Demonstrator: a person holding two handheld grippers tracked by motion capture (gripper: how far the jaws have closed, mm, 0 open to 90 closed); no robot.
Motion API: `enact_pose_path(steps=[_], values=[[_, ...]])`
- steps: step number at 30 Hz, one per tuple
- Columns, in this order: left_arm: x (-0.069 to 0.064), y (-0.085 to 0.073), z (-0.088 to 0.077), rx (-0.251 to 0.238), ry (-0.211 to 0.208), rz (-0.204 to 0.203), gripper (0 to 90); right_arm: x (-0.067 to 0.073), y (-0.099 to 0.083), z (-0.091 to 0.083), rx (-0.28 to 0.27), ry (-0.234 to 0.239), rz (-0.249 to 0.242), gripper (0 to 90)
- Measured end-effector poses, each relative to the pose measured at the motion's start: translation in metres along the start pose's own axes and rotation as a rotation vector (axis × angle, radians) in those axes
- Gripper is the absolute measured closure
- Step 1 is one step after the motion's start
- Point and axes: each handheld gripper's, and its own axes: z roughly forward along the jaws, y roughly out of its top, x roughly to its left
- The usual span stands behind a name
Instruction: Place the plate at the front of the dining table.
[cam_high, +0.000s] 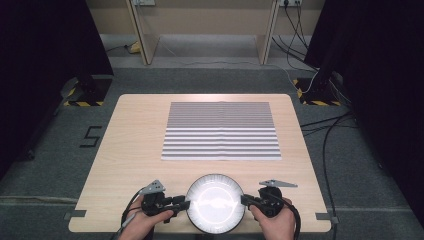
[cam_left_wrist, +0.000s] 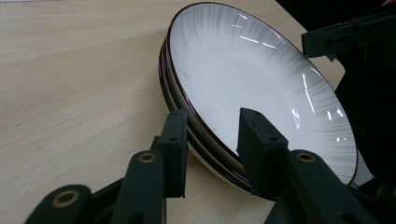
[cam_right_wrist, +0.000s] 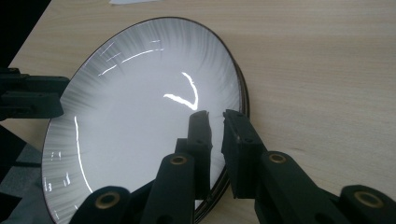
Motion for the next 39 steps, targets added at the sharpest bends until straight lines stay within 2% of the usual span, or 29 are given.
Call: enact_pose_path(steps=[4, 5, 6, 9, 13, 20, 22, 25, 28, 31, 39], values=[[-0.001, 0.001, 0.000, -0.001, -0.007, -0.005, 63.1, -0.001, 0.001, -0.001, -0.003, -0.012, 0.006, 77.0], [-0.001, 0.001, 0.000, -0.001, -0.006, -0.001, 63.1, -0.003, 0.002, -0.003, -0.006, -0.041, 0.003, 76.7], [-0.001, 0.001, 0.000, -0.001, -0.006, -0.001, 63.2, -0.003, 0.002, -0.003, -0.006, -0.041, 0.003, 76.7], [-0.001, -0.001, 0.000, 0.007, -0.001, -0.002, 63.6, -0.005, 0.000, -0.002, 0.020, -0.005, 0.024, 81.5], [-0.002, -0.002, 0.000, 0.013, -0.003, -0.001, 64.2, -0.004, -0.001, -0.001, 0.041, -0.023, 0.020, 86.0], [-0.001, -0.001, -0.001, 0.007, -0.004, -0.042, 64.6, -0.003, -0.002, -0.001, 0.046, -0.015, 0.043, 86.5], [-0.001, -0.001, -0.002, 0.005, -0.004, -0.053, 64.7, -0.002, -0.002, 0.001, 0.052, -0.007, 0.065, 86.7], [0.002, 0.000, -0.005, -0.006, -0.016, -0.090, 64.8, -0.001, -0.001, 0.003, 0.053, 0.000, 0.074, 86.8], [0.002, -0.001, -0.005, -0.011, -0.023, -0.106, 65.0, -0.001, 0.000, 0.005, 0.053, 0.003, 0.082, 86.4], [0.003, -0.001, -0.005, -0.014, -0.022, -0.128, 65.3, -0.004, 0.001, 0.010, 0.047, 0.006, 0.115, 86.0], [0.004, 0.000, 0.000, -0.013, -0.007, -0.138, 67.3, -0.005, 0.005, 0.012, 0.047, 0.011, 0.142, 86.3]])
